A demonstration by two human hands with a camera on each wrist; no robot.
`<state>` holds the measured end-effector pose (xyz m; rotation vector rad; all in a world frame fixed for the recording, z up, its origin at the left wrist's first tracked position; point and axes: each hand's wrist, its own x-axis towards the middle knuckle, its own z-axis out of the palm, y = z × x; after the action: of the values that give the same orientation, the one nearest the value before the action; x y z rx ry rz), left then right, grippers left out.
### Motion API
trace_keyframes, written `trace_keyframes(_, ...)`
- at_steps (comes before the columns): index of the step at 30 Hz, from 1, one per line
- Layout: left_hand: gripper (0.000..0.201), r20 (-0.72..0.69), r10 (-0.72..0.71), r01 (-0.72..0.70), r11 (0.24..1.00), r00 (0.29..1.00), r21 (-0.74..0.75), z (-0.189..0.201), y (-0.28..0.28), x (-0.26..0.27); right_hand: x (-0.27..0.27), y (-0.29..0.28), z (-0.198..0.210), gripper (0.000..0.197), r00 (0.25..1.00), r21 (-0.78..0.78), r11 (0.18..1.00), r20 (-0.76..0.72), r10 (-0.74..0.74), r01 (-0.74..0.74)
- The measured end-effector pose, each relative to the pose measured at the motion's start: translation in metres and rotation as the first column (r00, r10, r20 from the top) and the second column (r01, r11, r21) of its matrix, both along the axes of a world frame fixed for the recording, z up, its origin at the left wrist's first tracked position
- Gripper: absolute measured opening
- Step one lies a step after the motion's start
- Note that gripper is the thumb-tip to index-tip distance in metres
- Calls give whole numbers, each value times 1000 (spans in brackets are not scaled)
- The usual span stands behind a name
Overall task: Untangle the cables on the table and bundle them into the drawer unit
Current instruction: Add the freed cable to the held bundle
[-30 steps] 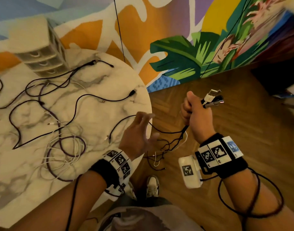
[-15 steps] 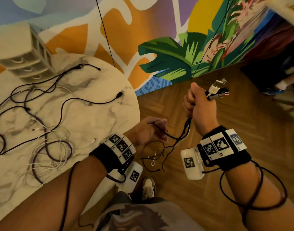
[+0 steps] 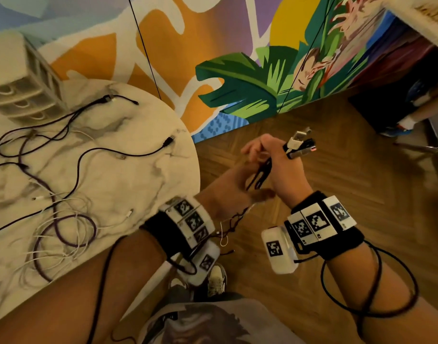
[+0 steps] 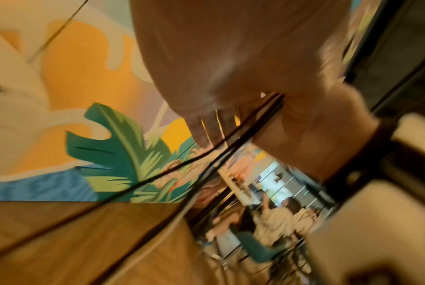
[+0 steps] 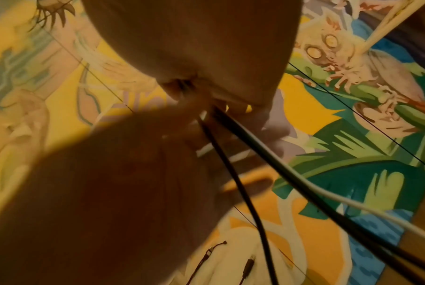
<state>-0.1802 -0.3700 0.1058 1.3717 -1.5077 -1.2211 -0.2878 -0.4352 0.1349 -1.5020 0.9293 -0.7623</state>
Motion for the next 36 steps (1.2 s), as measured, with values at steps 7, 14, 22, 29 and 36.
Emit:
trace_keyframes(7,24,-366,178,-106,972,913,208,41,-22,-8,-7,-7,12,45,982,190,964,28,185,-187)
trace_keyframes(14,52,-186,219,-208,975,958,77,73,-44,12,-8,3,-87,40,849,130,934,-390,356,-332)
trace_keyframes(22,31,710,219,94,923,669,-373,114,-40,9,-13,-6,-164,48,812,278,957,-575,99,80)
trace_keyframes(29,32,767,386,234,797,512,-557,130,-40,23,-24,-4,-192,47,723,309,946,-674,149,93)
trace_keyframes(36,33,744,441,268,738,502,-619,143,-39,39,-30,7,-192,33,345,208,931,-886,309,-301)
